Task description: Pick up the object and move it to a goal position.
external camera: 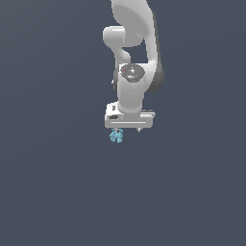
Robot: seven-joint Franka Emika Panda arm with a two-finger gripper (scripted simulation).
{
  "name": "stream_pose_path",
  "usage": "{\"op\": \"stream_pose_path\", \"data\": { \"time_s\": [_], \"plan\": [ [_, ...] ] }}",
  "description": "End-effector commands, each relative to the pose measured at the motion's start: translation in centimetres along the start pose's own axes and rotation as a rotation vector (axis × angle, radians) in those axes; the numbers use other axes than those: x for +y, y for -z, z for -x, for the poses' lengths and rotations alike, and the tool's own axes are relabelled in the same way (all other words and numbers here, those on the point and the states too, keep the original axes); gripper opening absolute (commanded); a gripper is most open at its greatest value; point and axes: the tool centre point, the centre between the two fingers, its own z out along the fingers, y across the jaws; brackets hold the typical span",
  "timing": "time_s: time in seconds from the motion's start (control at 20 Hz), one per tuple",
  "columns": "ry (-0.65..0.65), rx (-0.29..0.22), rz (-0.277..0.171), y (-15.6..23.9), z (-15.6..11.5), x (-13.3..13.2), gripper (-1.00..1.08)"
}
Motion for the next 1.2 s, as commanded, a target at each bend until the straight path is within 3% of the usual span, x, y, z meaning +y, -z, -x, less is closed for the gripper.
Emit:
{"op": "stream_pose_path", "data": {
  "time_s": [0.0,0.5,1.15],
  "plan": [
    [-0.054,0.0,-0.006,-1.2,0.9,1.2,1.0],
    [-0.224,0.005,-0.016,-4.6,4.0,5.0,1.0],
    [-0.237,0.004,-0.016,-7.0,4.3,5.2,1.0]
  ]
}}
